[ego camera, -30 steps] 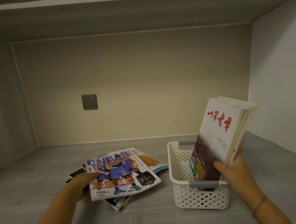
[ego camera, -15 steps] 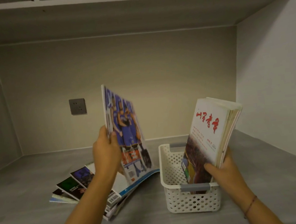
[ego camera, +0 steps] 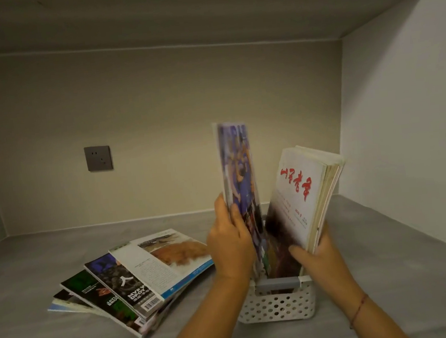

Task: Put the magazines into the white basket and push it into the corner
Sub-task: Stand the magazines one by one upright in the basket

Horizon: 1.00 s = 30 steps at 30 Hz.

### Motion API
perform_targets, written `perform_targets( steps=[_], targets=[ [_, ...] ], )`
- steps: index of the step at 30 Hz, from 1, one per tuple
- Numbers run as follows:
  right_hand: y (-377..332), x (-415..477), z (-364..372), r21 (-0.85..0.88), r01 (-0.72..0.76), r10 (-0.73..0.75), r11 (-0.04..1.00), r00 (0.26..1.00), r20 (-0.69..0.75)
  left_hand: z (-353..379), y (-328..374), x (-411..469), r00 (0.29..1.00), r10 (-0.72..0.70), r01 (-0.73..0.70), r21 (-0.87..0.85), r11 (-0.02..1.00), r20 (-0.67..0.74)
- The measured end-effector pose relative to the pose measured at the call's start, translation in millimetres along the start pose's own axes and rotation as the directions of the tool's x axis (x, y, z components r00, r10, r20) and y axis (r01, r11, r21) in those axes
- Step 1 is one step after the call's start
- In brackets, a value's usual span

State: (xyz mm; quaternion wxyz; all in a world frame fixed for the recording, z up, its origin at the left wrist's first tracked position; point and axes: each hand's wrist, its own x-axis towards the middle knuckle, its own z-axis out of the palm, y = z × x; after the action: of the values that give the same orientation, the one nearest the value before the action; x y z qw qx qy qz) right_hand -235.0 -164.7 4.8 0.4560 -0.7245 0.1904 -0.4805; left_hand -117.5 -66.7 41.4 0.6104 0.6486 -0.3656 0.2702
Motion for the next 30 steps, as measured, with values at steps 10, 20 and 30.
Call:
perform_targets(
  steps=[10,20,30],
  targets=[
    [-9.9,0.4,1.2,0.049,0.051,-0.054,0.998,0.996,0.074,3.6,-6.8,2.2,0.862,0.079,-0.098,0.012,0.995,0.502],
    [-16.6,-1.4,3.2,0.107,0.049,-0.059,0.993,0.994,0.088,4.0,-20.4,-0.7,0.325,0.001,0.090,-0.032,0.995,0.946],
    [-2.5,9.4,-5.8,0.081,0.006,-0.014,0.997,0.995,0.096,20.2,-18.7,3.2,0.368,0.079,-0.057,-0.062,0.996,0.926]
  ],
)
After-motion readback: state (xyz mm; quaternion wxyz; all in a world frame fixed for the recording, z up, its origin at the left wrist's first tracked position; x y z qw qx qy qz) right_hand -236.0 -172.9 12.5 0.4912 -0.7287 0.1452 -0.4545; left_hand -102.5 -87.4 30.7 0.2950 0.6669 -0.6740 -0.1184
